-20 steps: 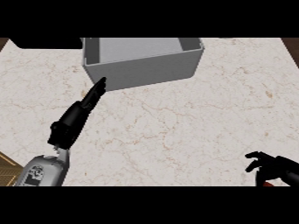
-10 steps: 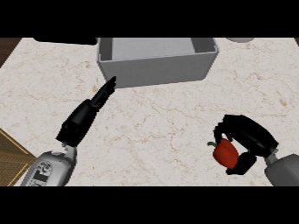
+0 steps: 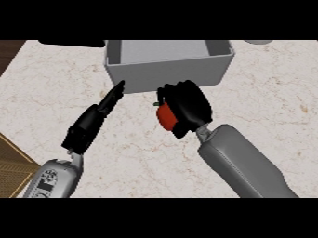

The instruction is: Pick the bell pepper from the cutting board and place it in the cardboard box

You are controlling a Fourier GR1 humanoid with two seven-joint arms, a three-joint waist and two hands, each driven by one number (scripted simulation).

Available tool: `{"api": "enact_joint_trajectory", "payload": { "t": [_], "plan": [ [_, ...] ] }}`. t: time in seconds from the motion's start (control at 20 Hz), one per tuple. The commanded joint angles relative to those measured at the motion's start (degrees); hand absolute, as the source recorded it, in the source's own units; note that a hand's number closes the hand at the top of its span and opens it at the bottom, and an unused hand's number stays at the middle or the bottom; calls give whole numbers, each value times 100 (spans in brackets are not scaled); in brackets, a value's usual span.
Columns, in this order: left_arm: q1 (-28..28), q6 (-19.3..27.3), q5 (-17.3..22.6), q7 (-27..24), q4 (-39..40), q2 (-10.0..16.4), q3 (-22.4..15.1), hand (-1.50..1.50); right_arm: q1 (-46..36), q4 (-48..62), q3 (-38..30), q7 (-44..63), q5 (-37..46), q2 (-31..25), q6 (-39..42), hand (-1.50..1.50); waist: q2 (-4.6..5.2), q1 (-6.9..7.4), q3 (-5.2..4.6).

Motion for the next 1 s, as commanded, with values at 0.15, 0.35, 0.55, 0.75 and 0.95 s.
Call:
{"api": "enact_joint_trajectory", "payload": {
  "t": [0.15, 0.35, 0.55, 0.75, 0.95],
  "plan": [
    [-36, 34, -35, -26, 54, 95, 222, 0, -1635, -447, 561, 1847, -489, 766, 439, 150, 4, -254, 28],
    [100, 70, -72, -180, 71, 51, 236, 0, -2312, -701, 542, 2567, -906, 778, 96, 150, 5, -277, 28],
    [55, 19, -11, -280, 223, 9, 343, 0, -2702, -691, 415, 3170, -1115, 783, -186, 150, 9, -326, 28],
    [68, 73, -121, 110, -61, -53, 245, 0, -3000, -242, -34, 3105, -1085, 784, -389, 150, 11, -356, 31],
    [371, 1, -144, -264, -94, -53, 216, 0, -3562, 299, -370, 3161, -1014, 785, -316, 150, 13, -345, 28]
  ]
}}
